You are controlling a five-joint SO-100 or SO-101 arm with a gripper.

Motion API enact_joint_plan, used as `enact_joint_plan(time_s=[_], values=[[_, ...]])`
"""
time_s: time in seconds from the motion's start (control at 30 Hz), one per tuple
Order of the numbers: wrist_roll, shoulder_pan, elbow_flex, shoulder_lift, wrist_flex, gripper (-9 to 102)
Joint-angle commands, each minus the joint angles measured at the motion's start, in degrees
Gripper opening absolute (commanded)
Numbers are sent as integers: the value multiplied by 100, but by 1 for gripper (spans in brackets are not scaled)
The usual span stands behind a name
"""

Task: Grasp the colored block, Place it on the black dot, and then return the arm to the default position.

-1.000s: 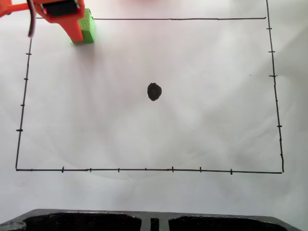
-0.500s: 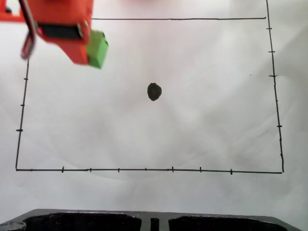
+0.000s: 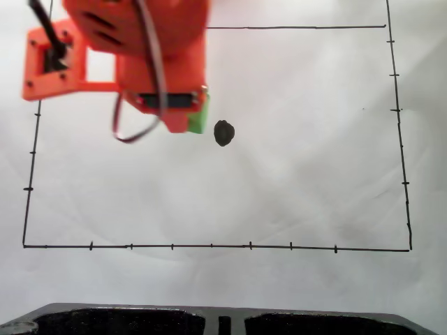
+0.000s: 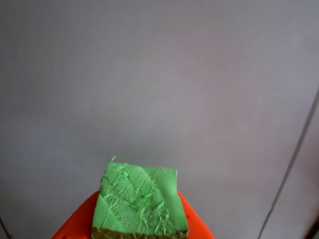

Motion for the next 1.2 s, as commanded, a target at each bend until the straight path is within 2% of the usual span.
enact_joint_plan(time_s=[0.0, 0.77, 1.03, 1.17], values=[[88, -158, -229, -26, -105, 8], [396, -773, -220, -1020, -809, 11], [369, -782, -193, -1081, -747, 22], [264, -738, -176, -914, -545, 34]])
